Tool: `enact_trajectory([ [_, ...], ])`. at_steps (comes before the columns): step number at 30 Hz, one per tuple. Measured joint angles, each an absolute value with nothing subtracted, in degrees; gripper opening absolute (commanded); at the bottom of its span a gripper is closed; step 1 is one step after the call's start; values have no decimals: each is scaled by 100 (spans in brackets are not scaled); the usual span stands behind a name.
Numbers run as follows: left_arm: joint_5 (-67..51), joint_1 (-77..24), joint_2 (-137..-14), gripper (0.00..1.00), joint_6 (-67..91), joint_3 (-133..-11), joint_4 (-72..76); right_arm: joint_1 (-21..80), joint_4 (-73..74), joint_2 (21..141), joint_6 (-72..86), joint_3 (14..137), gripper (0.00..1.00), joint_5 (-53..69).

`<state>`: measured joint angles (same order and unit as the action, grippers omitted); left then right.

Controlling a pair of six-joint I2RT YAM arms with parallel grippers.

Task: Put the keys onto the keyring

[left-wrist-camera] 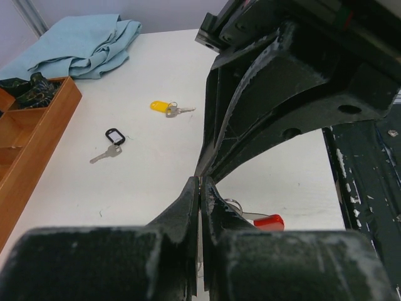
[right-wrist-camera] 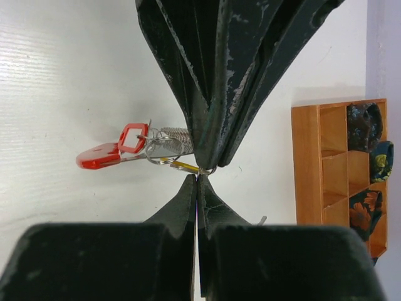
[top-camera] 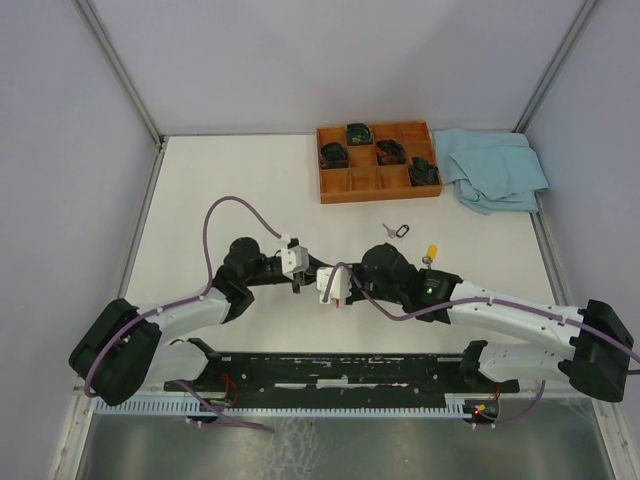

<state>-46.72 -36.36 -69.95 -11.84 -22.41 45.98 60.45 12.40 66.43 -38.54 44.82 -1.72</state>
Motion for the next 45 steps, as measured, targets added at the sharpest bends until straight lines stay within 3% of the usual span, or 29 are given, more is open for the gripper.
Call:
enact_trajectory([
  [13,-4663,-3634,-6997,3,-1090,-2224,4766,5911,554,6724,-3623,4241,4,-30],
  [20,-4543,-3634,-6995,3,-1092,-2211,4779,5907,429,6479,-3474,4032,35,-3],
  [28,-4097,-3636,-6941,3,-1096,-2211,4722,5898,550,5817,-3144,3957,57,-257],
  [32,-3723,-3634,-6936,3,-1098,-2211,4672,5898,600,5568,-2808,3957,74,-681],
  [33,-3605,-3634,-6936,3,-1098,-2211,4665,5896,635,5527,-2711,3957,90,-790],
  [34,-3498,-3634,-6936,3,-1096,-2211,4661,5896,672,5494,-2620,3957,99,-902],
  [45,-1929,-3634,-7564,3,-1094,-2733,4836,5885,854,5308,-1304,3951,100,-2980],
])
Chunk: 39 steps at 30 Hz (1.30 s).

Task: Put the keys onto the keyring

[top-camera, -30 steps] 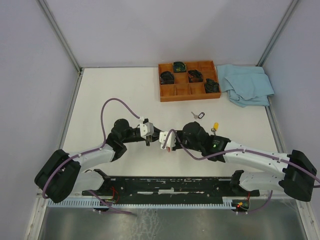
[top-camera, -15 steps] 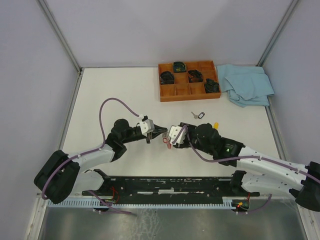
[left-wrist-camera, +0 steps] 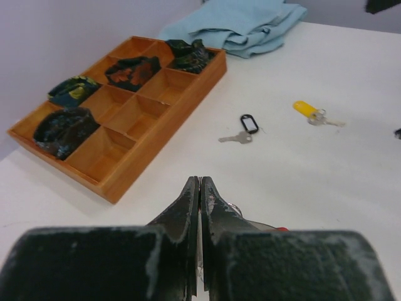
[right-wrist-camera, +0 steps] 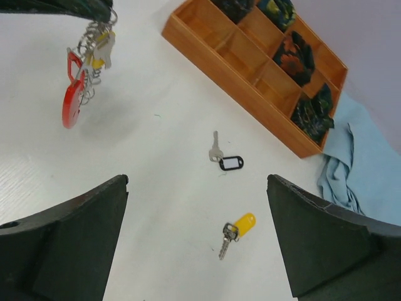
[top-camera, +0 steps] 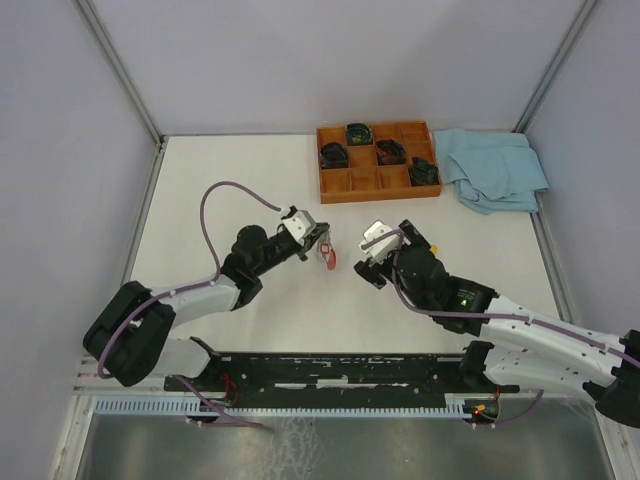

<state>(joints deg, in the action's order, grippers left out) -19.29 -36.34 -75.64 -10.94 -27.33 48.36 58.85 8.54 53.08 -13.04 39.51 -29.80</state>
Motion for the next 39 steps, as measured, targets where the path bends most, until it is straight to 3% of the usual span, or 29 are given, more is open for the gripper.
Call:
enact_trajectory([
  [6,-1210,-3621,-8206,3,-888,-2917,5634,5885,1356,5476,-631,4281,100,-4265],
  [11,-934,-3607,-8473,3,-489,-2368,6473,5883,2123,5861,60,5048,100,-5131],
  [23,-950,-3778,-7968,9,54,-934,6517,5881,2449,5441,650,4958,100,-5196],
  [29,-849,-3802,-7319,21,508,-812,5494,5881,2436,5256,725,4687,100,-5105],
  [34,-725,-3802,-6654,30,742,-1319,3680,5881,2482,5247,788,4567,100,-5109],
  [39,-322,-3802,-6016,48,1219,-1844,1990,5881,2563,5196,910,4556,100,-5159],
])
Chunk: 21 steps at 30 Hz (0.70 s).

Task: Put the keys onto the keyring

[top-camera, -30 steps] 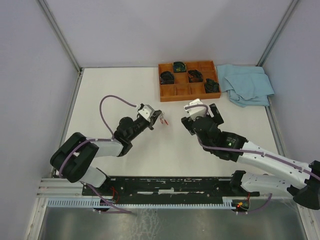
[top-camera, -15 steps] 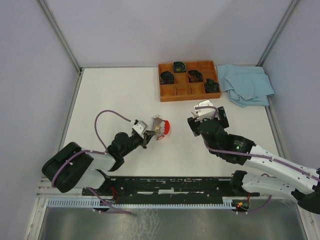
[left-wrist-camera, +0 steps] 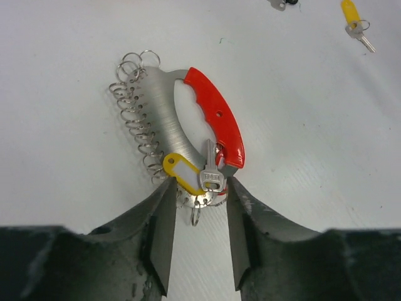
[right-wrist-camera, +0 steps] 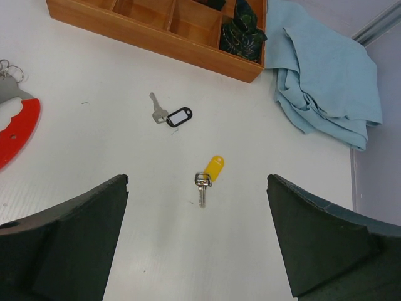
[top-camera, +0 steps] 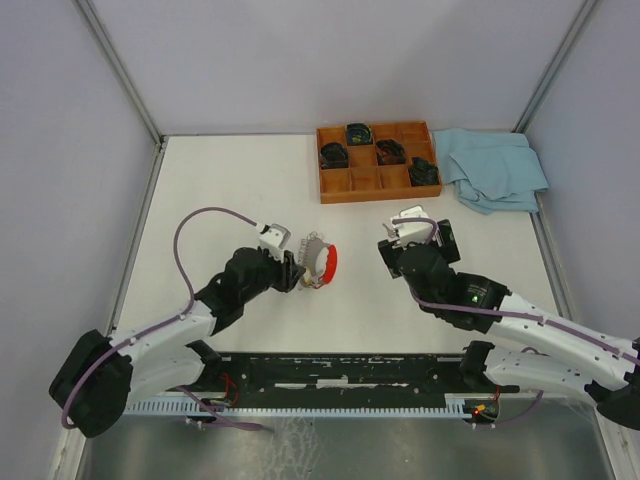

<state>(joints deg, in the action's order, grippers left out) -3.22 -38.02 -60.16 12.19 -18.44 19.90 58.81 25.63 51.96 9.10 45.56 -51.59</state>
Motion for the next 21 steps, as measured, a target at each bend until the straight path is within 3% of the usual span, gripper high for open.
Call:
enact_trajectory([
  [6,292,-3802,-5113,72,1546,-2622,130,5789,2941,5223,1028,4595,100,-5212],
  [7,434,-3802,-4995,82,1544,-2814,-154,5734,3026,5225,1066,4617,100,-5214],
  [8,604,-3802,-4897,98,1540,-3026,-440,5662,3131,5218,1100,4646,100,-5216],
  [13,1396,-3802,-4499,99,1444,-3837,-1409,5481,3474,4954,1249,4683,100,-5328],
  [21,2250,-3802,-3030,99,1417,-3763,-1837,5468,3865,4451,1476,4779,100,-5690],
])
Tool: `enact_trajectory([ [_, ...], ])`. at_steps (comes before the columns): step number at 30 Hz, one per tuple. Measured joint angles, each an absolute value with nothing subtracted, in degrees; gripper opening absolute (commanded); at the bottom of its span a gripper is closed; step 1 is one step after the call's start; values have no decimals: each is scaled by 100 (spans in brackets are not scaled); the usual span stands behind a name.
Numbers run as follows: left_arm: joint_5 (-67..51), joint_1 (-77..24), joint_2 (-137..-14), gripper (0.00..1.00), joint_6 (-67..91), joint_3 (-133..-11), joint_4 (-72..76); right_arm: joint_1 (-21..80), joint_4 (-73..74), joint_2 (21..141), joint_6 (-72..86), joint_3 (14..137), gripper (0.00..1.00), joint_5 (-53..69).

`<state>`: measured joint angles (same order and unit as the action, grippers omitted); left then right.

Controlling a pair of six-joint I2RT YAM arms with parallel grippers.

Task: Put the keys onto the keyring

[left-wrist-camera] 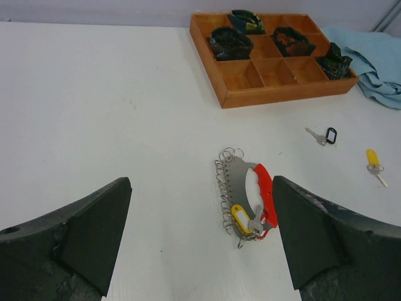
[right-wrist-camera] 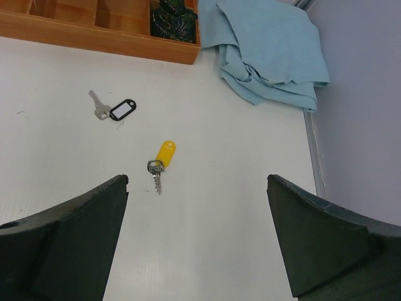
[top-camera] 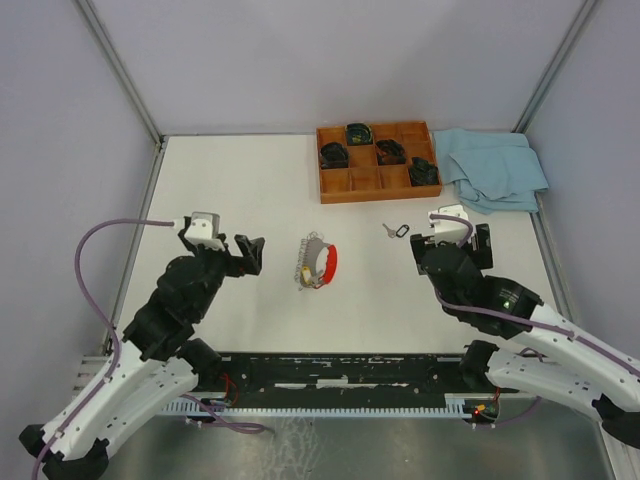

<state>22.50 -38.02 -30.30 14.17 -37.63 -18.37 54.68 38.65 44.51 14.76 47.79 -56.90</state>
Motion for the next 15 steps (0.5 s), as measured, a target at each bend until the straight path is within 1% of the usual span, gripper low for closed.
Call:
enact_trajectory([
  [5,2390,-3800,-2355,99,1406,-3321,-1778,5463,3863,4377,1525,4777,100,-5828],
  [15,2329,-3708,-2493,99,1317,-3201,-1787,5463,3839,4136,1518,4757,100,-5913],
])
